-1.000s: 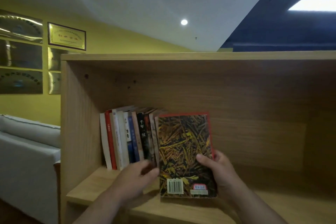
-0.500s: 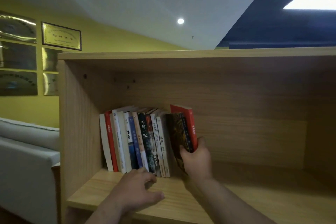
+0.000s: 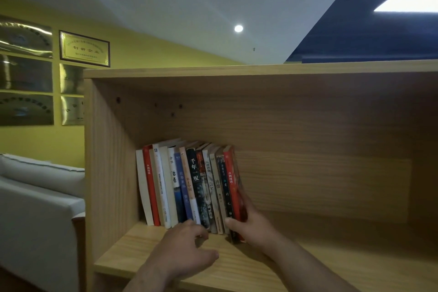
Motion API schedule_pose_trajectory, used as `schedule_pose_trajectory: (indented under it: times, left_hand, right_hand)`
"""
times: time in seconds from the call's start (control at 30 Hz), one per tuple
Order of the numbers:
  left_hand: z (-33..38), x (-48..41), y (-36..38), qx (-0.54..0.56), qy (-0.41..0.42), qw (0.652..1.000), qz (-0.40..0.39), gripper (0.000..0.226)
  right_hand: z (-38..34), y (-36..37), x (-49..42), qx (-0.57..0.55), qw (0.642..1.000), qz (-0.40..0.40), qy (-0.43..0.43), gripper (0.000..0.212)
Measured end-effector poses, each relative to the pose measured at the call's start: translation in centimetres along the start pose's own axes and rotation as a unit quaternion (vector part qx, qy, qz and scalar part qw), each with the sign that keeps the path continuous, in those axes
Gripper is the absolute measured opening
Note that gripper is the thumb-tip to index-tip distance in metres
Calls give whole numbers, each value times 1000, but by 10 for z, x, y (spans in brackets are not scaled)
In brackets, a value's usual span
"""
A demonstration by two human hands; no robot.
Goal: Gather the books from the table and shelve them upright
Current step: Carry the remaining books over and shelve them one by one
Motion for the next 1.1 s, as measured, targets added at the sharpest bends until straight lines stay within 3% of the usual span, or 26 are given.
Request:
schedule_pose_trajectory:
  times: [0.1,0.17,0.27,0.37,0.5,0.7,0.83,1.0,1.1]
  left_hand:
    - [-12,2,-14,40,-58,988,140,66]
    - [-27,4,-23,88,-109,964,226,101]
    - [-39,-5,-29,118,-141,953,242,131]
    - [-42,-20,-39,96,-131,947,276,136]
    - [-44,-41,-37,75,-128,955,255,142]
    - [-48,-45,-33,81,-120,954,263,142]
    - [-47,-43,-34,90,-113,953,266,138]
    - [-37,-19,-60,156,-46,929,333,88]
    - [-36,-24,-96,124,-37,923,363,77]
  right_hand:
    - [6,-2,-2,13,1000,19,7,72]
    - [7,-1,-2,22,999,28,4,70]
    - [7,1,-7,68,997,33,-10,73]
    - [6,2,-11,108,994,28,-23,76]
    - [11,0,-20,136,990,16,-28,79]
    - [23,1,-30,182,982,43,-30,90]
    - [28,0,-34,141,988,54,-32,86]
    - [33,-6,-35,95,993,63,-12,82]
    - [38,-7,-38,77,995,59,-2,91]
Point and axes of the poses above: each hand's wrist, its own x-axis away from the middle knuckle, its own y-axis out of the palm, z = x × y, the point moved 7 cm from there along -x, towards the middle knuckle, and after that the axes turned 4 degrees about -y, right-handed, at the moved point
